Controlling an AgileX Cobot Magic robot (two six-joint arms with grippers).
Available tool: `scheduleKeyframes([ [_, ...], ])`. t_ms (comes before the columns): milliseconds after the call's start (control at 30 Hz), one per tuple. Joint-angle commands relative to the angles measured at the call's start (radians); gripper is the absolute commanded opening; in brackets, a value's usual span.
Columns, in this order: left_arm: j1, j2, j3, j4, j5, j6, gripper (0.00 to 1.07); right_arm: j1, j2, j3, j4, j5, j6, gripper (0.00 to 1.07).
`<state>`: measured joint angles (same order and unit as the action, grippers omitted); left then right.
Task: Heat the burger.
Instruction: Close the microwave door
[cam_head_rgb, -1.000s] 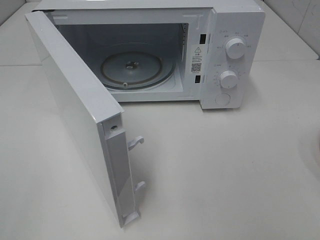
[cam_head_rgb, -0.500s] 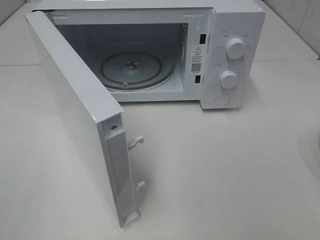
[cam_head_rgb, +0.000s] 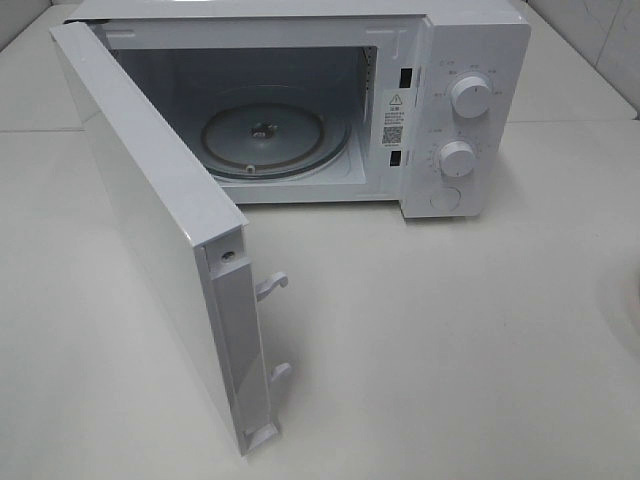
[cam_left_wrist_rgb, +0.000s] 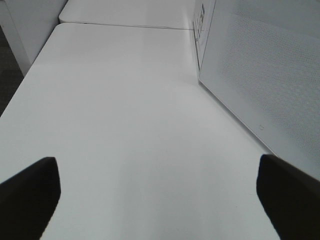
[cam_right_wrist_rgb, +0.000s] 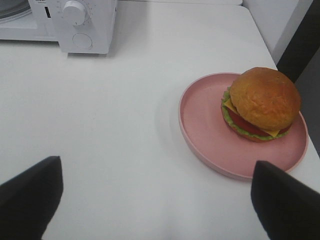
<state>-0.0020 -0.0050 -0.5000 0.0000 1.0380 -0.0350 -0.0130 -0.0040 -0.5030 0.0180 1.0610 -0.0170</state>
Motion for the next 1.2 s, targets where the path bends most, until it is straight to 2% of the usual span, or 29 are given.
scheduleKeyframes([
  [33, 0.002, -0.015, 0.002, 0.031, -0.004, -0.004, 1.01, 0.002, -0.022, 0.002, -0.010, -0.006, 0.011, 0.99],
  [300, 0.002, 0.002, -0.034, 0.028, -0.062, -0.011, 1.01, 0.002, -0.022, 0.002, -0.010, -0.006, 0.011, 0.99],
  [400, 0.001, 0.067, -0.052, 0.007, -0.208, -0.011, 1.00, 0.002, -0.022, 0.002, -0.010, -0.006, 0.011, 0.99],
  [533, 0.002, 0.139, -0.049, 0.000, -0.310, 0.000, 0.99, 0.002, -0.022, 0.002, -0.010, -0.006, 0.011, 0.99],
  [567, 0.002, 0.189, -0.032, 0.008, -0.399, 0.035, 0.98, 0.002, -0.022, 0.002, -0.010, -0.006, 0.011, 0.99],
  [600, 0.002, 0.211, -0.017, 0.009, -0.446, 0.047, 0.92, 0.002, -0.022, 0.002, -0.010, -0.006, 0.011, 0.99],
  [633, 0.002, 0.211, -0.017, 0.009, -0.446, 0.047, 0.92, 0.002, -0.022, 0.002, -0.010, -0.006, 0.011, 0.99],
  [700, 0.002, 0.265, 0.036, 0.006, -0.573, 0.068, 0.77, 0.002, -0.022, 0.002, -0.010, -0.006, 0.011, 0.99],
  [733, 0.002, 0.265, 0.036, 0.006, -0.573, 0.068, 0.77, 0.002, -0.022, 0.002, -0.010, -0.006, 0.011, 0.99],
  [767, 0.002, 0.300, 0.078, -0.009, -0.666, 0.068, 0.58, 0.002, -0.022, 0.002, -0.010, -0.006, 0.011, 0.99],
  [800, 0.002, 0.309, 0.093, -0.018, -0.700, 0.068, 0.46, 0.002, -0.022, 0.002, -0.010, -0.006, 0.011, 0.99],
  [833, 0.002, 0.309, 0.093, -0.018, -0.700, 0.068, 0.46, 0.002, -0.022, 0.002, -0.010, -0.006, 0.011, 0.99],
  [867, 0.001, 0.328, 0.115, -0.027, -0.755, 0.067, 0.22, 0.002, -0.022, 0.002, -0.010, -0.006, 0.011, 0.99],
  [900, 0.001, 0.336, 0.127, -0.027, -0.791, 0.066, 0.09, 0.002, -0.022, 0.002, -0.010, -0.006, 0.011, 0.99],
  [933, 0.001, 0.336, 0.127, -0.027, -0.791, 0.066, 0.09, 0.002, -0.022, 0.002, -0.010, -0.006, 0.011, 0.99],
  [967, 0.001, 0.352, 0.152, -0.026, -0.862, 0.065, 0.00, 0.002, -0.022, 0.002, -0.010, -0.006, 0.011, 0.99],
  [1133, 0.001, 0.409, 0.223, -0.066, -1.015, 0.065, 0.00, 0.002, -0.022, 0.002, -0.010, -0.006, 0.011, 0.99],
  [1200, 0.001, 0.457, 0.248, -0.137, -1.083, 0.055, 0.00, 0.002, -0.022, 0.002, -0.010, -0.006, 0.011, 0.99],
])
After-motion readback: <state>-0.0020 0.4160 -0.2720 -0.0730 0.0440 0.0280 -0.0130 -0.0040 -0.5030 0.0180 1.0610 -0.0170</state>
